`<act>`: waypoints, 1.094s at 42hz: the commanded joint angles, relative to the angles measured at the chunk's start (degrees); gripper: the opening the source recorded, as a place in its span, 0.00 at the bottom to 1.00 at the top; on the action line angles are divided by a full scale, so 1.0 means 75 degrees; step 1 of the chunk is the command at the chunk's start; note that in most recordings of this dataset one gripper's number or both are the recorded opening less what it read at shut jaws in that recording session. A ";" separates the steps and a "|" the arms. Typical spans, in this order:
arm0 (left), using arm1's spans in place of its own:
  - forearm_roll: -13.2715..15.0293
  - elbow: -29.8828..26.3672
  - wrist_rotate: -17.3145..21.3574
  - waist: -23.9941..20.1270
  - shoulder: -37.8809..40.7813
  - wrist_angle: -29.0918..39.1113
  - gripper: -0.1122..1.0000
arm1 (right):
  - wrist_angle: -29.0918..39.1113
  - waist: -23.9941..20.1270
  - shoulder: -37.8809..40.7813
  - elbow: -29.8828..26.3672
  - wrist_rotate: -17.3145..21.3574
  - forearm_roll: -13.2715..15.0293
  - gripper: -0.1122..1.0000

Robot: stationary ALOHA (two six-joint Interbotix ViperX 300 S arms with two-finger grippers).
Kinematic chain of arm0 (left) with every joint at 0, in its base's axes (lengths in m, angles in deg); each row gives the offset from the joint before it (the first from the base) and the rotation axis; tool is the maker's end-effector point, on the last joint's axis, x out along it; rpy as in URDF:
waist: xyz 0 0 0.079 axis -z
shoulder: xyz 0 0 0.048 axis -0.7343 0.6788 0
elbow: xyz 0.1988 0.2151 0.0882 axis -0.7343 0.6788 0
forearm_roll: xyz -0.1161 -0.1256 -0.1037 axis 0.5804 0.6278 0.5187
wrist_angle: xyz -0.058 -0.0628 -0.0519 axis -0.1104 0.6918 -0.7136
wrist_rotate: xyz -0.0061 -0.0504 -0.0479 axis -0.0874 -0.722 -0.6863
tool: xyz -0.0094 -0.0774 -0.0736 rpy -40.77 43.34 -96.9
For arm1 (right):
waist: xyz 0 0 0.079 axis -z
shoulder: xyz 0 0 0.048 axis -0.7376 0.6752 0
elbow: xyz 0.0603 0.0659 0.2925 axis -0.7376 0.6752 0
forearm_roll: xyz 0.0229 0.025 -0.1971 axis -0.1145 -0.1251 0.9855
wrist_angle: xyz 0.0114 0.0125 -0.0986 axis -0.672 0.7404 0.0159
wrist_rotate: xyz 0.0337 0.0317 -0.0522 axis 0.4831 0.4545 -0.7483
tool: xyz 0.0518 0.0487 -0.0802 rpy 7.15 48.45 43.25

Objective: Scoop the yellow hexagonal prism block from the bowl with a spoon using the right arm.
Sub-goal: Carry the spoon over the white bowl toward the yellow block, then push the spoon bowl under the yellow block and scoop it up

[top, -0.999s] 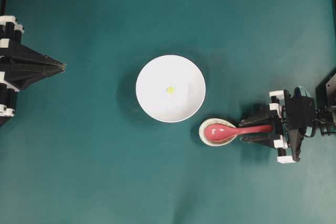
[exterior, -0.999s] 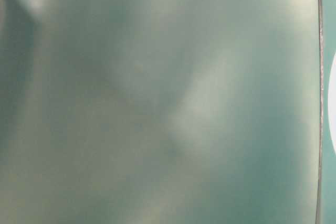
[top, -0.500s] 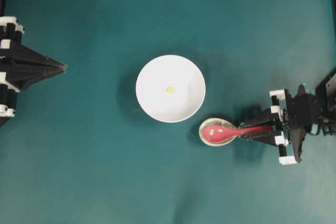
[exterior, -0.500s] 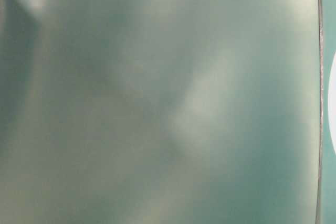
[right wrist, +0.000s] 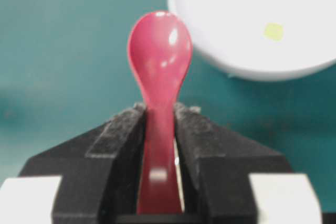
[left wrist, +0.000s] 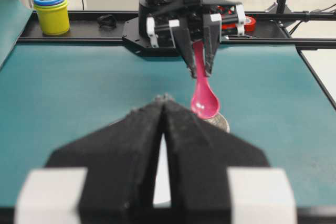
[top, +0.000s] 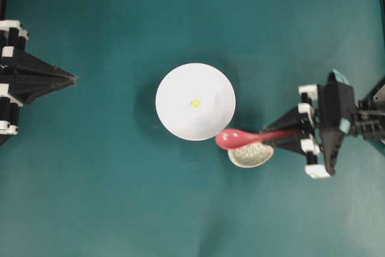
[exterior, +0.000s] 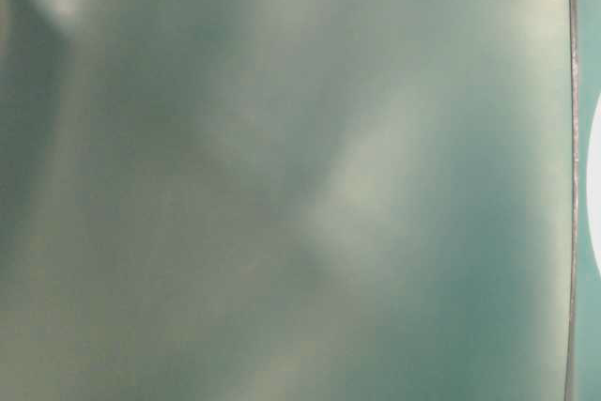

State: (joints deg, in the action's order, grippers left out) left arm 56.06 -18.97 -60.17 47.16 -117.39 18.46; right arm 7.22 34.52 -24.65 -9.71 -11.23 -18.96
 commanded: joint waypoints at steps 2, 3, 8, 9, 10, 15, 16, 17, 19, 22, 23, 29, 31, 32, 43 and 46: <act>-0.0012 -0.0152 0.0012 0.0012 0.0059 -0.0012 0.10 | 0.1137 0.0504 -0.0305 -0.0668 -0.0199 0.0023 0.31; -0.0023 -0.0152 0.0023 0.0000 0.0059 0.0000 0.10 | 0.1418 0.0645 -0.0328 -0.0832 -0.0281 0.0035 0.31; -0.0023 -0.0152 0.0035 0.0000 0.0070 0.0059 0.10 | 0.2613 0.1266 -0.0305 -0.1430 -0.0516 0.0035 0.31; -0.0023 -0.0152 0.0035 0.0012 0.0070 0.0082 0.10 | 0.2824 0.1383 -0.0293 -0.1535 -0.0551 0.0035 0.31; -0.0012 -0.0152 0.0035 0.0000 0.0070 0.0094 0.10 | 0.3023 0.1488 -0.0281 -0.1629 -0.0574 0.0035 0.31; -0.0012 -0.0152 0.0035 0.0012 0.0070 0.0164 0.10 | 0.4102 0.2098 -0.0164 -0.2180 -0.0621 0.0082 0.31; -0.0012 -0.0152 0.0035 0.0012 0.0070 0.0176 0.10 | 0.4336 0.2227 -0.0117 -0.2320 -0.0621 0.0117 0.31; -0.0012 -0.0152 0.0035 0.0012 0.0070 0.0176 0.10 | 0.4500 0.2297 -0.0070 -0.2402 -0.0621 0.0141 0.31; -0.0023 -0.0152 0.0035 0.0012 0.0070 0.0188 0.10 | 0.4887 0.2484 0.0023 -0.2613 -0.0621 0.0188 0.31; -0.0023 -0.0164 0.0047 0.0012 0.0070 0.0223 0.10 | 0.5438 0.2672 0.0199 -0.2918 -0.0609 0.0246 0.31; -0.0012 -0.0164 0.0047 0.0012 0.0070 0.0246 0.10 | 0.5660 0.2742 0.0281 -0.3035 -0.0609 0.0258 0.31; -0.0023 -0.0164 0.0035 0.0012 0.0035 0.0258 0.10 | 0.6680 0.2965 0.0832 -0.3656 -0.0586 0.0328 0.31; -0.0023 -0.0164 0.0035 0.0012 0.0035 0.0258 0.10 | 0.6926 0.2988 0.0996 -0.3820 -0.0586 0.0363 0.31; -0.0023 -0.0164 0.0035 0.0012 0.0035 0.0258 0.10 | 0.7113 0.2988 0.1113 -0.3961 -0.0586 0.0398 0.31; -0.0023 -0.0152 0.0035 0.0012 0.0047 0.0199 0.10 | 0.8191 0.2988 0.1887 -0.4805 -0.0562 0.0504 0.31; -0.0023 -0.0164 0.0035 0.0012 0.0047 0.0188 0.10 | 0.8227 0.2988 0.2016 -0.4840 -0.0562 0.0527 0.31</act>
State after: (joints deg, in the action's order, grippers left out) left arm 56.06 -18.97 -59.91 47.16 -117.39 20.57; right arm 68.65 57.02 -9.36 -44.42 -15.54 -15.18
